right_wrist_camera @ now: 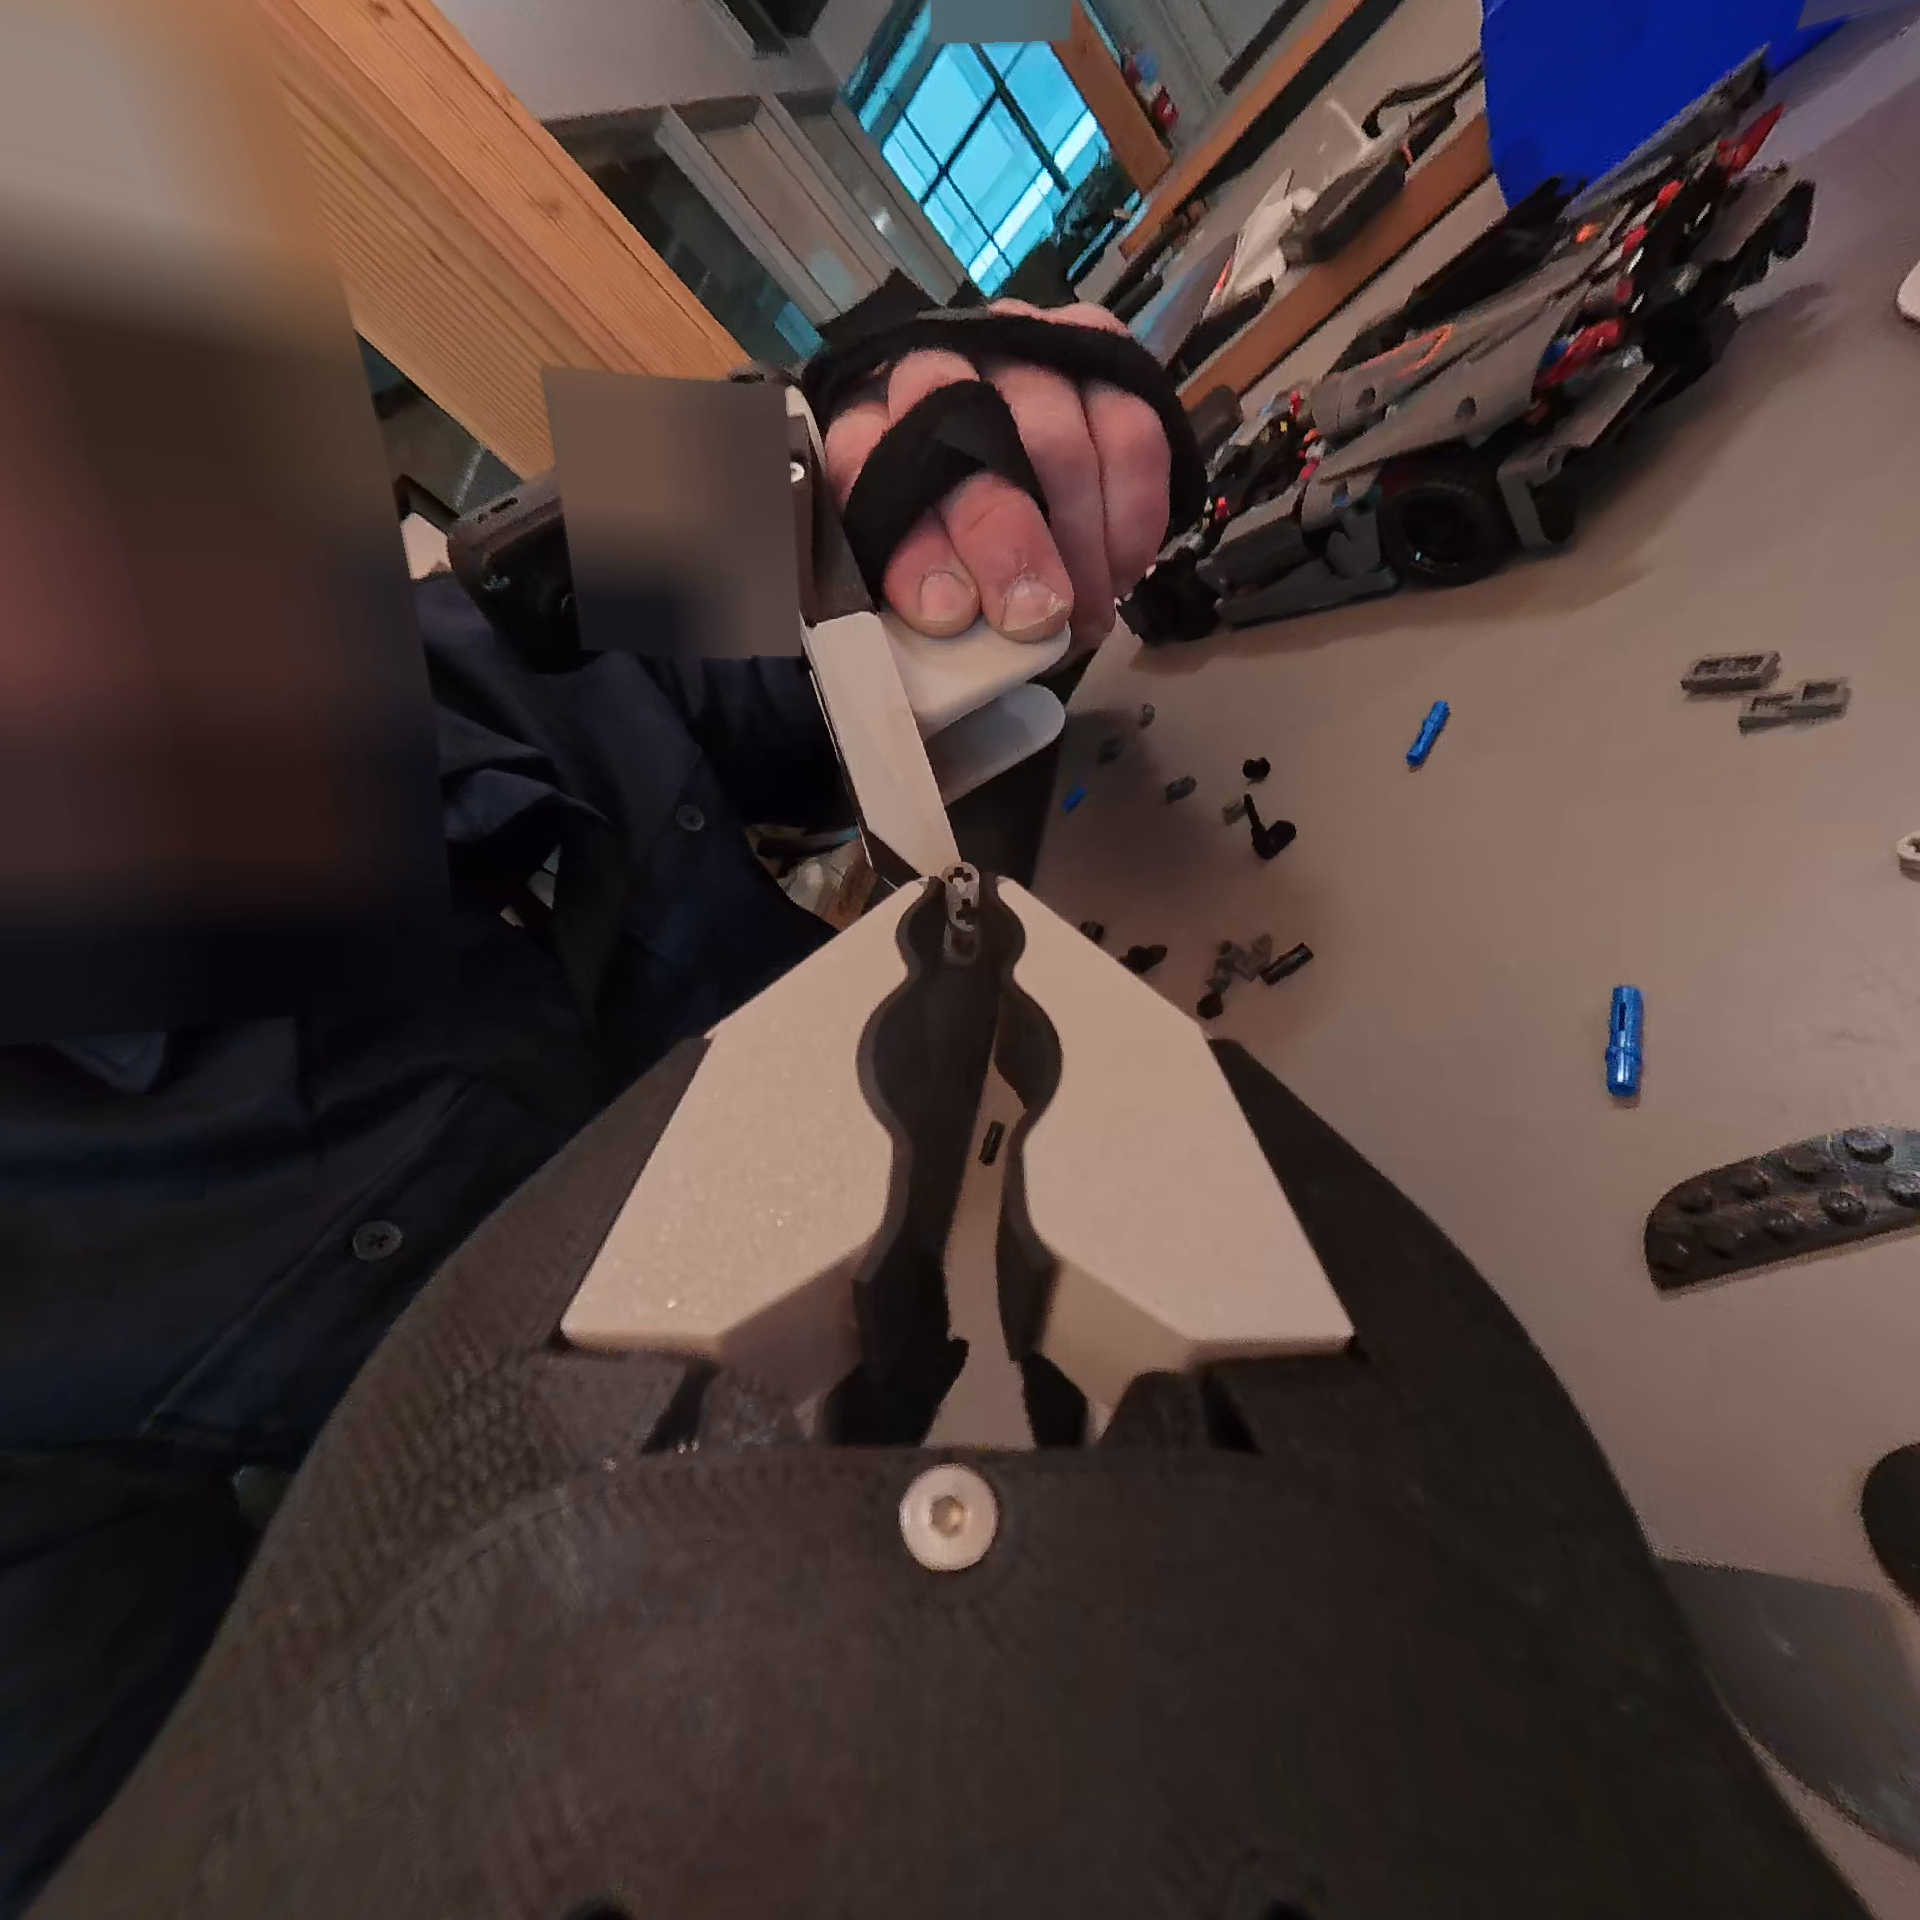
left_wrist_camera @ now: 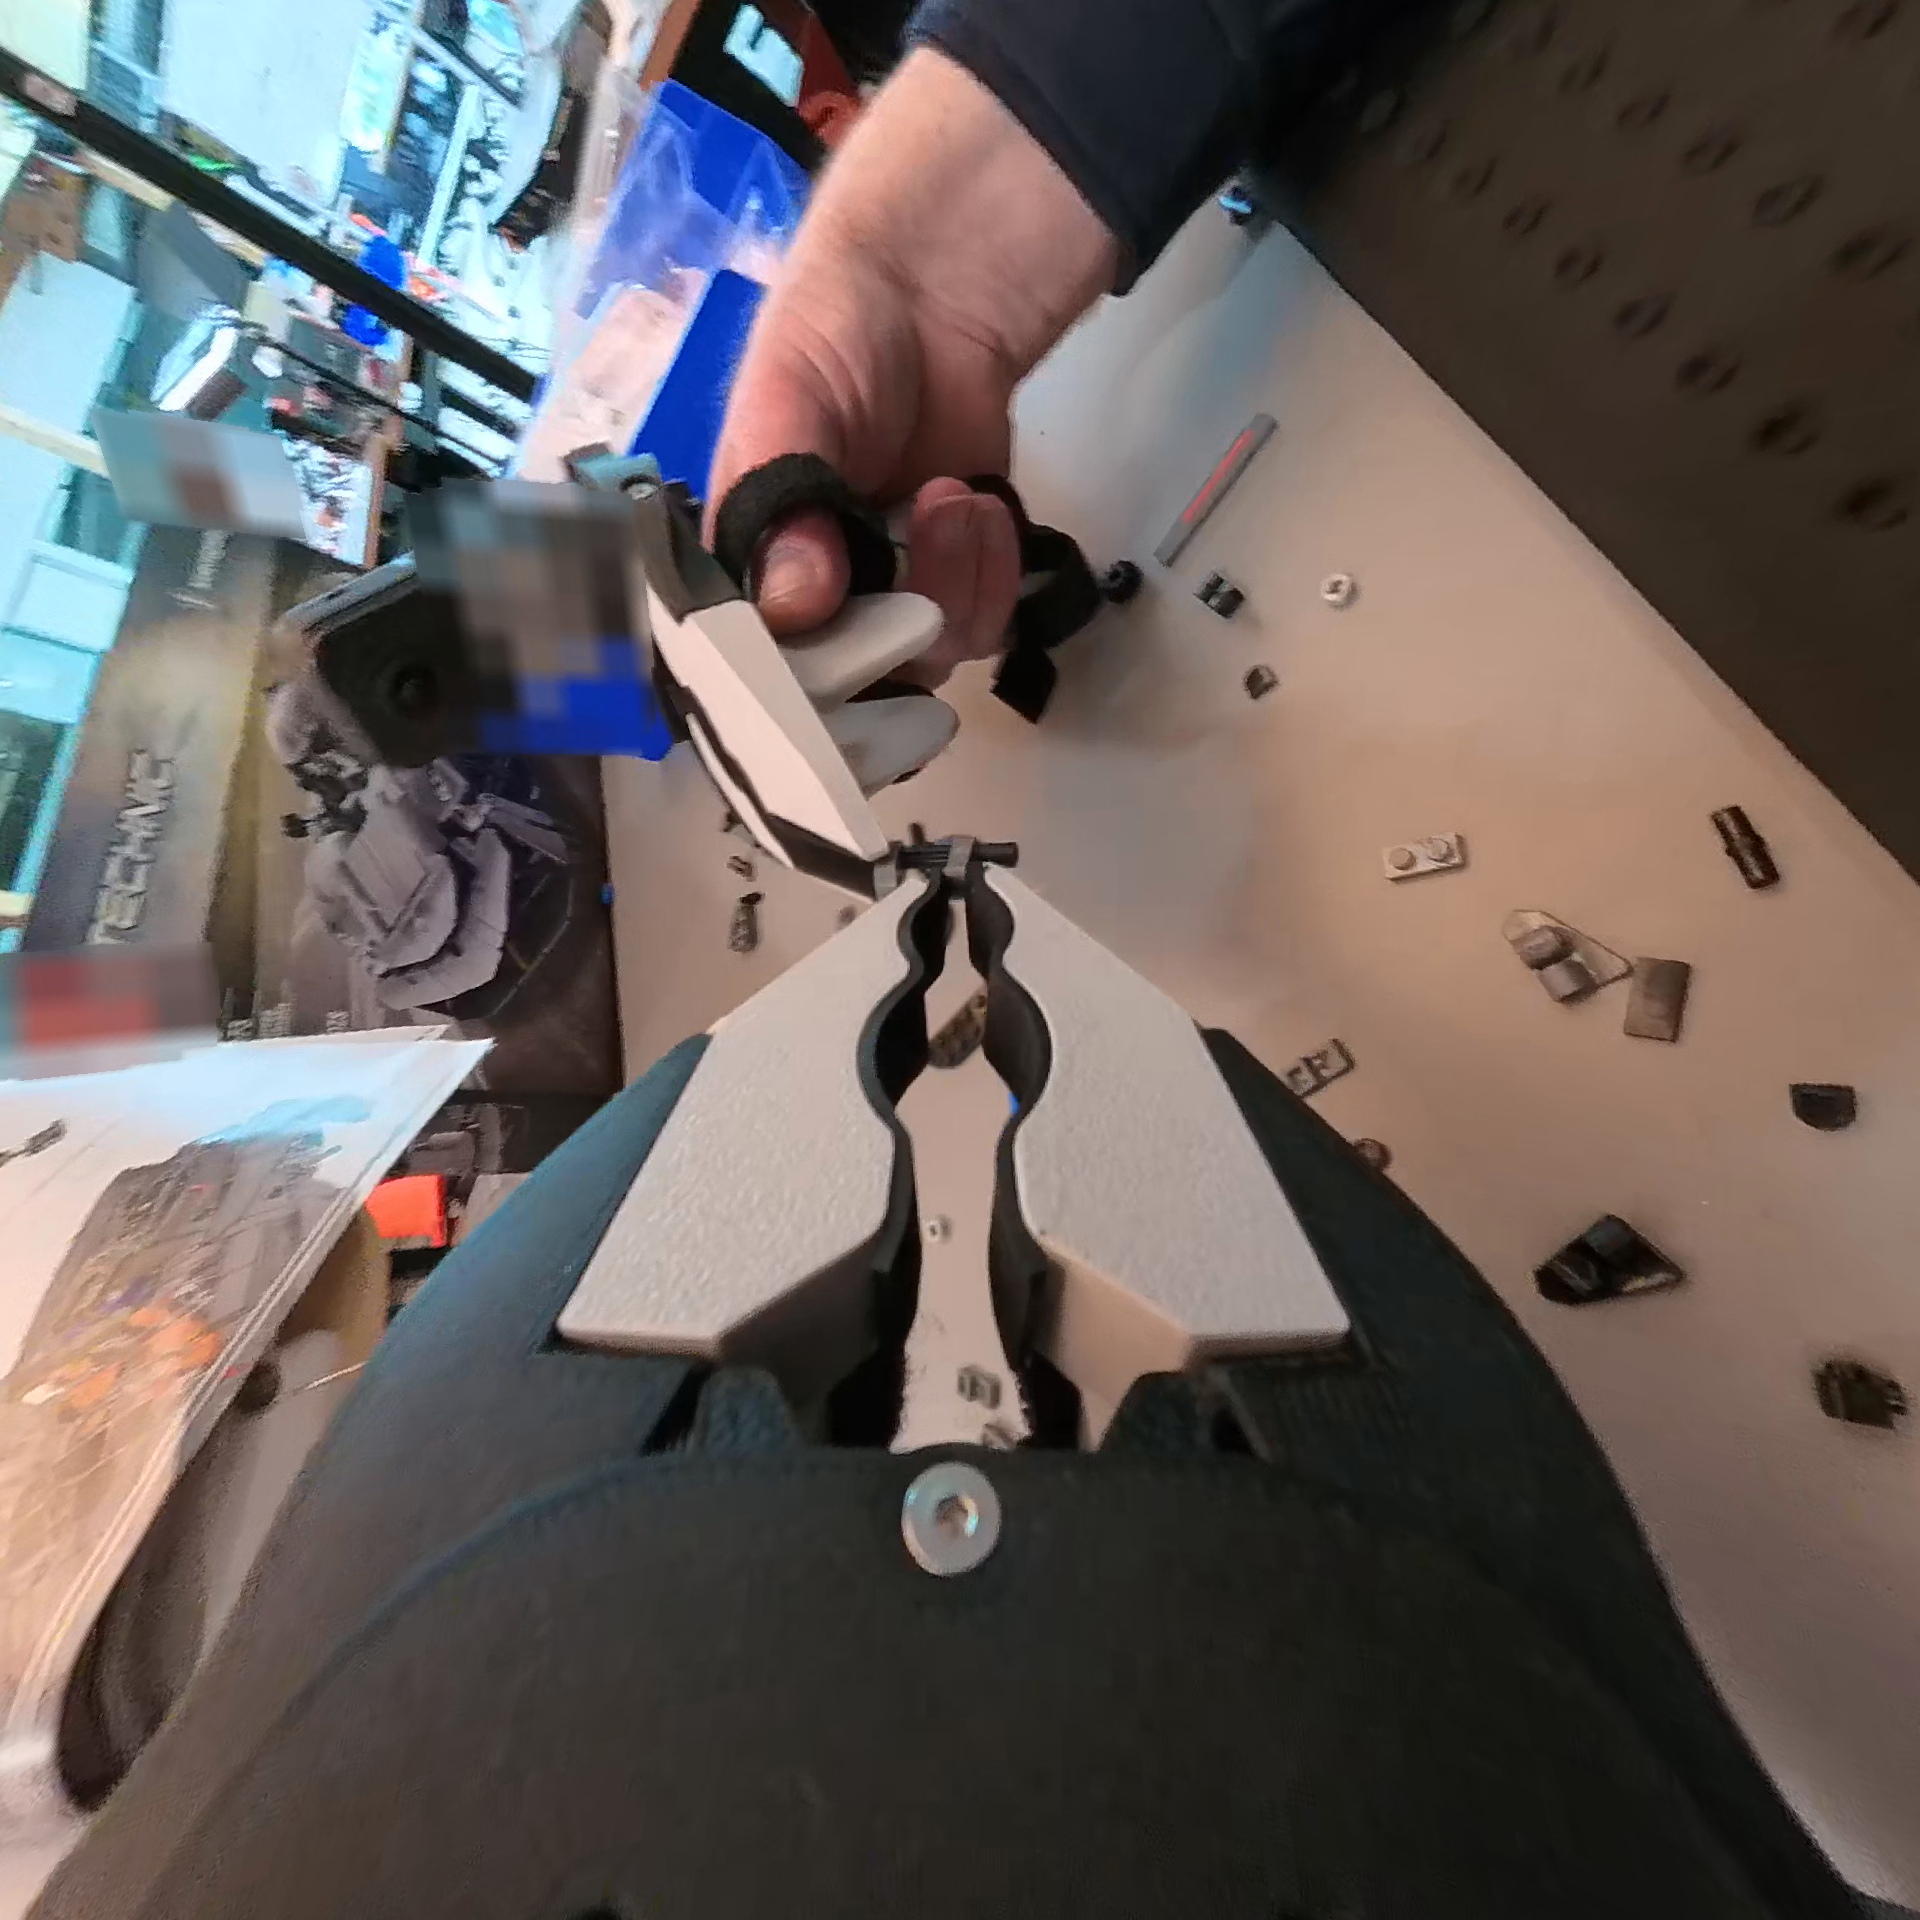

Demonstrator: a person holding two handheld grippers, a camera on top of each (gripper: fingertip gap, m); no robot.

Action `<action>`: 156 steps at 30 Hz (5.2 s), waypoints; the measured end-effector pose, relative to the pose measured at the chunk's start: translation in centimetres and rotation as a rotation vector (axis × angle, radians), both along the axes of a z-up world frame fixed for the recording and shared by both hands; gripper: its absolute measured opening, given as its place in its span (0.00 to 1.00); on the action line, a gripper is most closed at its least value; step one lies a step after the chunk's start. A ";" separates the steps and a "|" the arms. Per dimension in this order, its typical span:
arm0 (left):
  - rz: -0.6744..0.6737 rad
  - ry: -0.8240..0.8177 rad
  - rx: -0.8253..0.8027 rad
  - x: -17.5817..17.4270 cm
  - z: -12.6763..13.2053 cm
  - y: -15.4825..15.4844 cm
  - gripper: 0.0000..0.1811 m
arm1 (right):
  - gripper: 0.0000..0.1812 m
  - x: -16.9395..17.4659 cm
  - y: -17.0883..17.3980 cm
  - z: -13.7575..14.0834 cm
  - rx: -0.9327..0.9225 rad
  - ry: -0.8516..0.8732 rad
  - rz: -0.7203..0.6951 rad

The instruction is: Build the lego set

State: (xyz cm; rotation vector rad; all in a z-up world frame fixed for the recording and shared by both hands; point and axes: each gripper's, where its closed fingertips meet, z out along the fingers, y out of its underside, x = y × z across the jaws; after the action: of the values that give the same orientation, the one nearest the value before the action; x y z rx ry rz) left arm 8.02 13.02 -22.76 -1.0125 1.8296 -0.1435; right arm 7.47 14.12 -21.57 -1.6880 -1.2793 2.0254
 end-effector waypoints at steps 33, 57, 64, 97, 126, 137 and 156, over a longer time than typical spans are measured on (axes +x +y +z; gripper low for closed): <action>0.190 -0.178 0.371 -0.2 5.0 2.3 0.00 | 0.01 -0.4 2.2 5.5 -0.095 0.319 -0.188; 0.261 -0.179 0.507 -0.3 6.2 2.5 0.00 | 0.01 -0.4 2.4 6.2 -0.138 0.351 -0.205; 0.250 -0.152 0.574 -0.2 6.2 2.3 0.00 | 0.01 -0.3 2.3 6.2 -0.158 0.357 -0.186; 0.248 -0.093 0.697 -0.2 5.3 2.9 0.00 | 0.17 0.9 2.4 7.3 0.210 0.324 -0.317; 0.214 -0.073 0.536 -0.2 4.1 3.0 0.00 | 0.15 -0.6 3.3 2.2 1.685 -0.355 -0.504; 0.208 -0.049 0.560 0.0 3.8 2.9 0.00 | 0.14 -0.5 3.3 1.8 1.705 -0.375 -0.481; 0.175 0.008 0.502 0.3 2.2 2.8 0.00 | 0.13 0.1 3.4 0.0 1.828 -0.517 -0.374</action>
State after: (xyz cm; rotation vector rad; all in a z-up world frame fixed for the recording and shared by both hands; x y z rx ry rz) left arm 8.36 15.79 -20.58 -0.8053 1.6551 0.4083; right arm 7.52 17.50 -21.53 -1.1113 -1.7095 -0.2177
